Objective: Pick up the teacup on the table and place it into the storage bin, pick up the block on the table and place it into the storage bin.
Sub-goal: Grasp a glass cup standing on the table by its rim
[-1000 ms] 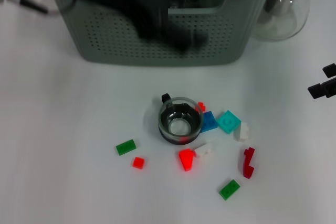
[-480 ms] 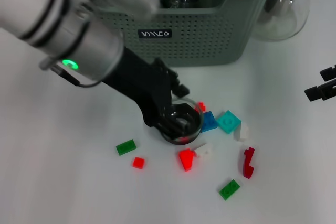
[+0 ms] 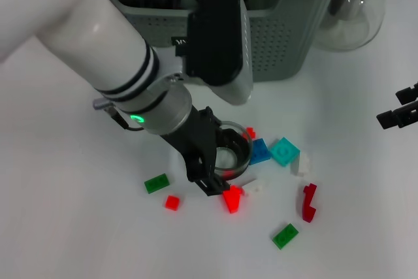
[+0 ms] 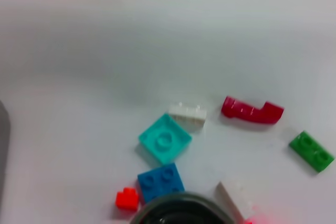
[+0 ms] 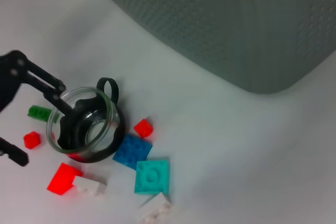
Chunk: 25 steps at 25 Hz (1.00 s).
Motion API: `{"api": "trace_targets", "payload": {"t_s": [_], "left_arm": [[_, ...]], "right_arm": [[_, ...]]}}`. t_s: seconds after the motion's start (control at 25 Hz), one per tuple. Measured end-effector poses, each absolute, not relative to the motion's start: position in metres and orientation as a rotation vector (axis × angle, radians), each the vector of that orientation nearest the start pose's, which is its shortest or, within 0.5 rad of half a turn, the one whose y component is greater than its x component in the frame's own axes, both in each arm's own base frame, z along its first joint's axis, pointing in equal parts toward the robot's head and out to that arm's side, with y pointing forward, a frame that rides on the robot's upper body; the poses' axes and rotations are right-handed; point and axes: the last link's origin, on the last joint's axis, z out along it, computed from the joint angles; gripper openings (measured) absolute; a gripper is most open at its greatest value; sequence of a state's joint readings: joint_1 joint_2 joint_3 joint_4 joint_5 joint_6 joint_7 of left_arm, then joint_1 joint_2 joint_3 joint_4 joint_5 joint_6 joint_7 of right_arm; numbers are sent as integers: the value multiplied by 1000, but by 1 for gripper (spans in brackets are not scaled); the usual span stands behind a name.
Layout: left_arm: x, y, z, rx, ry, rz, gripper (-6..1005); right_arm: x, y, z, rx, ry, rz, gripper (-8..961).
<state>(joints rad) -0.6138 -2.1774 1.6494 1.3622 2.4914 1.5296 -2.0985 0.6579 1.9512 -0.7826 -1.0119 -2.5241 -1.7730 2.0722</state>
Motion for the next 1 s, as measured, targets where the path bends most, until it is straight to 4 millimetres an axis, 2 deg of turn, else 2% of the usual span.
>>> {"api": "trace_targets", "payload": {"t_s": [0.24, 0.48, 1.0], "left_arm": [[-135, 311, -92, -3025, 2, 626, 786], [-140, 307, -103, -3024, 38, 666, 744], [-141, 309, -109, -3000, -8, 666, 652]], "right_arm": [[261, 353, 81, -2725, 1104, -197, 916], [264, 353, 80, -2722, 1107, -196, 916], [266, 352, 81, -2715, 1114, -196, 916]]}}
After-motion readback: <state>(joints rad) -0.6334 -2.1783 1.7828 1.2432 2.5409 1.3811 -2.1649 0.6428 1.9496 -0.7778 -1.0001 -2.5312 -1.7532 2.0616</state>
